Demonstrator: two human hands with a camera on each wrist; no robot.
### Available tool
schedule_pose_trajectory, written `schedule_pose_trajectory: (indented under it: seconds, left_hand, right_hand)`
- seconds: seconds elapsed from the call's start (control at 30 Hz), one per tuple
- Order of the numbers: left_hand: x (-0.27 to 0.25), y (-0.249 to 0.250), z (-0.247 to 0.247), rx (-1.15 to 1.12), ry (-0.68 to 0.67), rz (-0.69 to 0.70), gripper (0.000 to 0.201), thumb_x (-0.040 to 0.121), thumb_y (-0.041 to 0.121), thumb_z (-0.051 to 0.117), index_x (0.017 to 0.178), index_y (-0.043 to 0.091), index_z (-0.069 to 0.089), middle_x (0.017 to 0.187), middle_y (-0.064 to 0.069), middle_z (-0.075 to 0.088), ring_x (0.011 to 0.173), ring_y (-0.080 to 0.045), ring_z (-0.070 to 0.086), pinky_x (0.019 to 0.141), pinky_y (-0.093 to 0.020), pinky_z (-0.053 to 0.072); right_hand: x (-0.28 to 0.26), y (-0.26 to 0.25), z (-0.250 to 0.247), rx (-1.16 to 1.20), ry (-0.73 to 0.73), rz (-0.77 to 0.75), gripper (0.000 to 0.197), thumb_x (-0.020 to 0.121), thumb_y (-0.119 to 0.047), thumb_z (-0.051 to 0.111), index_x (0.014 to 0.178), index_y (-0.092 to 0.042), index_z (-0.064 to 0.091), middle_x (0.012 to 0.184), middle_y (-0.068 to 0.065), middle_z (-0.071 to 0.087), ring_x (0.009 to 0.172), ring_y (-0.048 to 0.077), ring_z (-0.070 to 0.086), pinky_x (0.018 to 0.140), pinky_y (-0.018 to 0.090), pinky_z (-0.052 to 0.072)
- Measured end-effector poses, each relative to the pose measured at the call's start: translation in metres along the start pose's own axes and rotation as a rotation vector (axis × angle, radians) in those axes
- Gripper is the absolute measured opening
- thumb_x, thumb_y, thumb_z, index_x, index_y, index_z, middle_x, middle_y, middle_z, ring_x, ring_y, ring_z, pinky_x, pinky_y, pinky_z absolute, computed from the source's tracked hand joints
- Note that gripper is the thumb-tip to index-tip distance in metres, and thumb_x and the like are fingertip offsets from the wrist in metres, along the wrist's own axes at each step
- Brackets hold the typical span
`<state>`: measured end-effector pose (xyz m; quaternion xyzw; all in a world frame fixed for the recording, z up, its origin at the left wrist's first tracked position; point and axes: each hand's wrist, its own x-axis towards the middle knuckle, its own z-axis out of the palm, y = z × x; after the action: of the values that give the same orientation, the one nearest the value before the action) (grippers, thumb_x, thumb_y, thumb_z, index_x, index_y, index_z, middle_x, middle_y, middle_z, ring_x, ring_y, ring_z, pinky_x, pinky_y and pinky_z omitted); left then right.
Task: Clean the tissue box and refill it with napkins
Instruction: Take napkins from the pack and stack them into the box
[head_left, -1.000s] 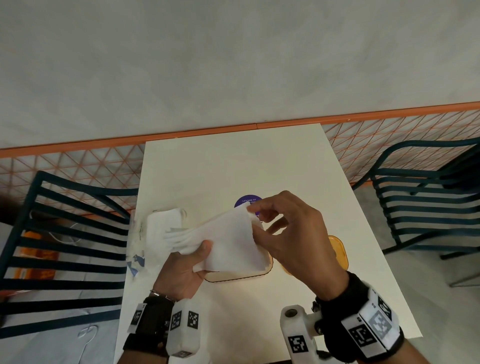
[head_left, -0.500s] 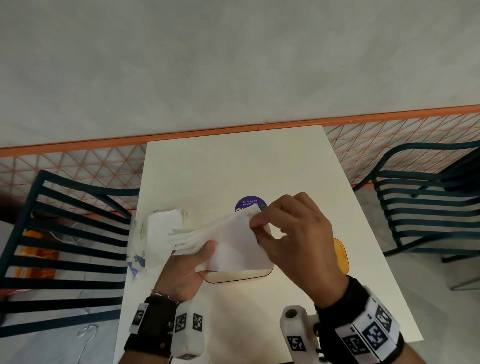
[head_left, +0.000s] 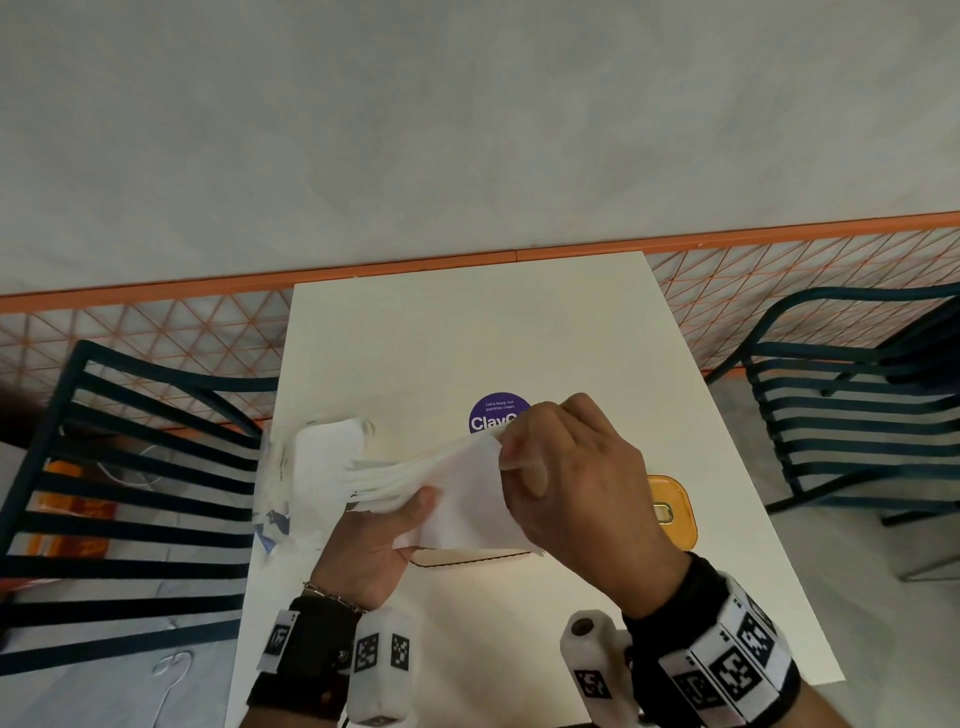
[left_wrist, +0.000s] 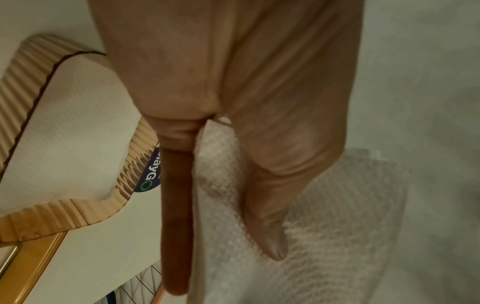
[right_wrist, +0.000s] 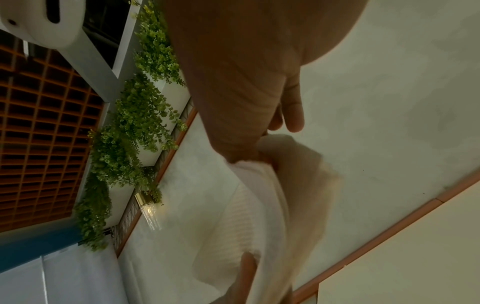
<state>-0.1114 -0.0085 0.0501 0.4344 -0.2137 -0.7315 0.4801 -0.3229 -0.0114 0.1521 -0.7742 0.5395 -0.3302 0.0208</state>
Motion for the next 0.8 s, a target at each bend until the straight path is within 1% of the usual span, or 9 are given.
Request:
schedule_pose_trajectory:
  seconds: [0.03, 0.1, 0.17, 0.23, 0.33, 0.4, 0.47, 0.6, 0.8]
  left_hand:
    - [0.000, 0.000, -0.002, 0.014, -0.017, -0.011, 0.060, 0.043, 0.029, 0.104, 0.098, 0.018, 0.084, 0.114, -0.011, 0.077, 0.101, -0.022, 0.076, 0.076, -0.036, 0.063]
    - [0.001, 0.001, -0.005, 0.018, -0.050, -0.014, 0.069, 0.035, 0.035, 0.106, 0.099, 0.020, 0.084, 0.113, -0.009, 0.078, 0.102, -0.022, 0.076, 0.075, -0.036, 0.063]
    - [0.001, 0.002, -0.004, 0.020, -0.065, -0.004, 0.057, 0.046, 0.031, 0.103, 0.099, 0.022, 0.084, 0.111, -0.008, 0.078, 0.102, -0.022, 0.076, 0.073, -0.036, 0.063]
    - [-0.001, 0.003, -0.003, -0.012, -0.040, 0.014, 0.025, 0.071, 0.015, 0.084, 0.094, 0.023, 0.085, 0.106, -0.006, 0.080, 0.097, -0.021, 0.077, 0.070, -0.034, 0.063]
    - [0.000, 0.001, -0.004, -0.011, -0.045, 0.016, 0.031, 0.078, 0.005, 0.063, 0.089, 0.023, 0.085, 0.101, -0.005, 0.080, 0.091, -0.019, 0.078, 0.067, -0.031, 0.063]
    - [-0.001, 0.001, -0.005, 0.006, -0.057, 0.018, 0.022, 0.072, 0.012, 0.080, 0.092, 0.021, 0.085, 0.103, -0.007, 0.080, 0.093, -0.019, 0.078, 0.069, -0.031, 0.063]
    - [0.001, -0.002, -0.009, 0.021, -0.079, 0.031, 0.040, 0.061, 0.023, 0.095, 0.100, 0.020, 0.084, 0.114, -0.011, 0.077, 0.102, -0.022, 0.076, 0.076, -0.034, 0.063]
    - [0.004, -0.006, -0.015, 0.021, -0.093, 0.042, 0.068, 0.044, 0.034, 0.104, 0.108, 0.022, 0.081, 0.123, -0.010, 0.074, 0.111, -0.024, 0.072, 0.088, -0.038, 0.062]
    - [0.008, -0.009, -0.023, 0.025, -0.088, 0.012, 0.074, 0.052, 0.037, 0.102, 0.119, 0.020, 0.076, 0.136, -0.015, 0.066, 0.123, -0.029, 0.066, 0.094, -0.039, 0.059]
  right_hand:
    - [0.001, 0.000, 0.000, 0.003, -0.024, 0.015, 0.024, 0.068, -0.006, 0.075, 0.085, -0.017, 0.063, 0.080, -0.011, 0.064, 0.077, 0.016, 0.047, 0.055, 0.021, 0.026]
    - [0.003, 0.000, 0.000, 0.010, -0.068, 0.009, 0.029, 0.067, -0.005, 0.074, 0.090, -0.019, 0.065, 0.083, -0.013, 0.065, 0.079, 0.014, 0.046, 0.056, 0.020, 0.026]
    - [0.003, 0.000, 0.000, 0.013, -0.110, -0.012, 0.023, 0.069, -0.006, 0.070, 0.088, -0.020, 0.067, 0.081, -0.012, 0.064, 0.079, 0.013, 0.044, 0.060, 0.017, 0.020]
    - [0.003, 0.001, -0.001, 0.031, -0.140, -0.002, 0.016, 0.072, -0.011, 0.068, 0.083, -0.022, 0.066, 0.078, -0.012, 0.062, 0.078, 0.012, 0.043, 0.061, 0.017, 0.022]
    - [0.001, 0.000, -0.003, 0.066, -0.170, 0.020, 0.012, 0.073, -0.016, 0.070, 0.081, -0.023, 0.065, 0.077, -0.013, 0.061, 0.080, 0.011, 0.044, 0.060, 0.020, 0.032]
    - [0.001, 0.000, -0.004, 0.069, -0.184, -0.004, 0.011, 0.071, -0.016, 0.069, 0.079, -0.022, 0.064, 0.078, -0.012, 0.060, 0.081, 0.013, 0.044, 0.061, 0.022, 0.037]
    - [0.002, 0.001, -0.005, 0.070, -0.184, -0.037, 0.010, 0.070, -0.016, 0.069, 0.077, -0.019, 0.063, 0.078, -0.008, 0.060, 0.080, 0.016, 0.044, 0.063, 0.022, 0.036]
    - [0.001, 0.003, -0.005, 0.079, -0.133, -0.069, 0.008, 0.071, -0.016, 0.070, 0.072, -0.016, 0.062, 0.074, -0.005, 0.060, 0.076, 0.018, 0.044, 0.061, 0.027, 0.041]
    - [-0.003, 0.002, -0.007, 0.151, -0.119, -0.059, 0.009, 0.074, -0.013, 0.069, 0.071, -0.015, 0.061, 0.069, -0.006, 0.059, 0.075, 0.013, 0.041, 0.057, 0.033, 0.045]
